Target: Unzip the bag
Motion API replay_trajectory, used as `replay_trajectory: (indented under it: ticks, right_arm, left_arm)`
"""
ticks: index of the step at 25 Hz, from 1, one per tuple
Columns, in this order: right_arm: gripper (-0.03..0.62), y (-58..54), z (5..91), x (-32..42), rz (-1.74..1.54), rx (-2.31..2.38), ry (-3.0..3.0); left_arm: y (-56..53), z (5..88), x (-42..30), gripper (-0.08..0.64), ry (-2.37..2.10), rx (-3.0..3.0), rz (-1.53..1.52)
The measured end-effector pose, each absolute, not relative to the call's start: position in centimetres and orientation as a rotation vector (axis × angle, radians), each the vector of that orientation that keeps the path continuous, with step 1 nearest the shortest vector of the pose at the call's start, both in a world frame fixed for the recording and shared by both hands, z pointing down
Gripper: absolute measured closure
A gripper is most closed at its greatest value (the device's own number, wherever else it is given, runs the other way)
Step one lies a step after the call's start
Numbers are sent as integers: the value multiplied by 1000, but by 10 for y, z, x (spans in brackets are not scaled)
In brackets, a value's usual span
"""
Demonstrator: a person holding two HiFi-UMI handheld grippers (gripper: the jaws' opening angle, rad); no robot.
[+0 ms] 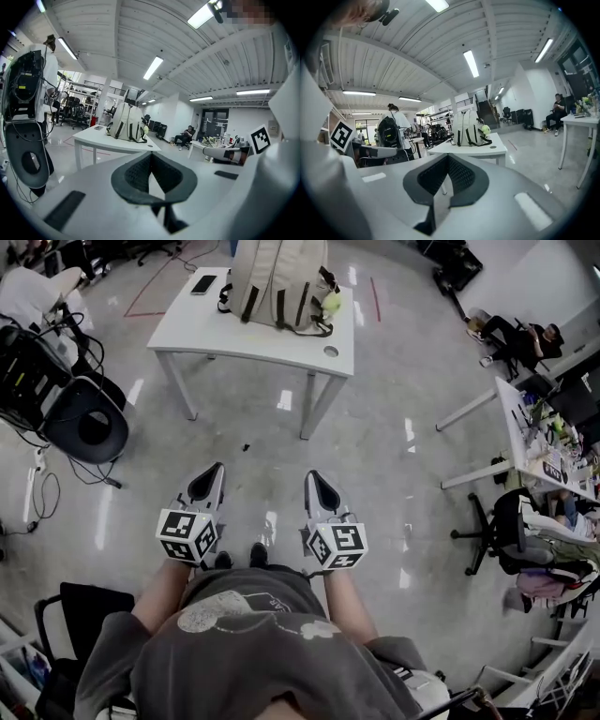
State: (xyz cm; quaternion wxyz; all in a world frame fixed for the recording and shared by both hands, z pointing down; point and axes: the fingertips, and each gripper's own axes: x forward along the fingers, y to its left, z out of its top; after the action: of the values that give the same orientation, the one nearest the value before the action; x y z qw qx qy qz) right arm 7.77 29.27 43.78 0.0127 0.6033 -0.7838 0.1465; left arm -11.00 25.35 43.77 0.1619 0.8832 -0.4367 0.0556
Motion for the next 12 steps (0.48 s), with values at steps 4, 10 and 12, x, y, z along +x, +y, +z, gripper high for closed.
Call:
replay_trajectory:
  ticks: [4, 10, 12]
  right_arm:
    - [594, 285, 443, 99, 452, 1901, -2457]
    - [592, 260, 447, 117, 483, 1891, -2466]
    - [592, 250, 451, 122, 489, 1898, -2457]
  left_arm:
    - [247, 447, -96, 554, -1265, 2514, 181]
    - [226, 440, -92, 554, -1319, 2478, 154]
    - [217, 445, -90, 554, -1327, 2456, 154]
